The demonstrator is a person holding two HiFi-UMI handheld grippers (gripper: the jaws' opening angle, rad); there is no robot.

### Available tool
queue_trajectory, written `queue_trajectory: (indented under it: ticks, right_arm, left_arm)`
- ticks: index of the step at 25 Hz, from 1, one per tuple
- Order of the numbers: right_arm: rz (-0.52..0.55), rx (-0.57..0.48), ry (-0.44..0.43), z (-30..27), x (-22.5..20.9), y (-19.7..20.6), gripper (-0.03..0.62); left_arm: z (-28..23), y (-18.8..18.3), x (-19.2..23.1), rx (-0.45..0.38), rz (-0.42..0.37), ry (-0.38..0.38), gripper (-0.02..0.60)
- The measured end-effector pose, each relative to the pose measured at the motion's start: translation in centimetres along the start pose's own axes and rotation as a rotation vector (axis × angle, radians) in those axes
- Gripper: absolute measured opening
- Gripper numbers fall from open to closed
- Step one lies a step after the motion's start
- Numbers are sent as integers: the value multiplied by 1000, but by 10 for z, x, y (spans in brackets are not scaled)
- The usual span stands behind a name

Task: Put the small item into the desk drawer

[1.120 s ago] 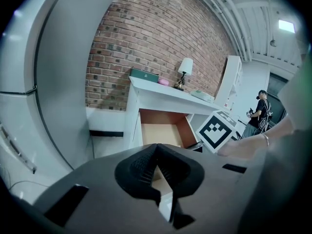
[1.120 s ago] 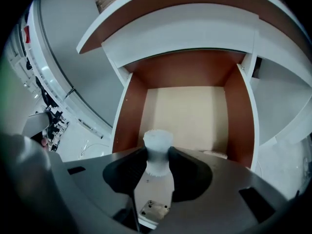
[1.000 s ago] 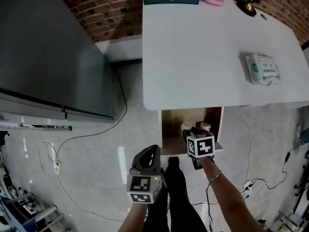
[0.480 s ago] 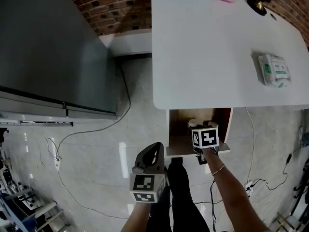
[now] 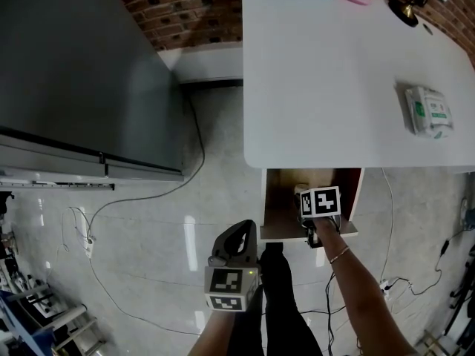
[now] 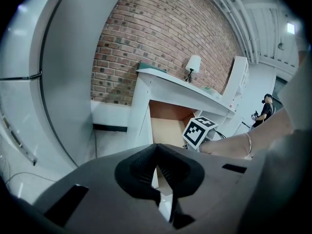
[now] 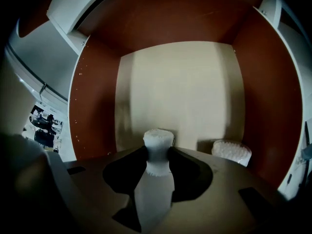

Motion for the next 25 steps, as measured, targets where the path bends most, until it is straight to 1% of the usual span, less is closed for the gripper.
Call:
queue_trajectory:
  ticks: [3, 7, 11, 14, 16, 20, 22, 25]
  right_arm:
    - [-4, -1, -4, 0, 0, 0, 155]
    - [-7, -35, 6, 5, 0, -3, 158]
    - [13, -53, -4, 10, 5, -5, 166]
    - [6, -38, -27, 12, 7, -3, 197]
    - [-6, -42, -29, 15, 6, -4, 201]
    - [-34, -106, -24, 38, 9, -11, 194]
    - [-46, -161, -32, 59, 16, -16, 178]
    - [-42, -247, -57, 96, 32, -20, 176]
  left_arm:
    - [0, -2, 0, -3, -2, 2, 20]
    - [2, -5, 0, -5, -9, 3, 20]
    - [7, -8, 0, -4, -17, 4, 20]
    - [13, -9, -2, -5, -22, 6, 20]
    - [17, -10, -4, -7, -27, 5, 20]
    - [28, -14, -5, -14, -36, 4, 20]
    - [35, -17, -5, -18, -43, 4, 20]
    - [47, -23, -6, -24, -70, 2, 20]
Point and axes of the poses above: the fingertips, and each gripper's own axes: z backward along the fingers, x to its left, y out of its underside, the point moved 1 cm from there along z, backward along the fingers, and after that the axes turned 3 degrees about -z, right-handed, at the moved point
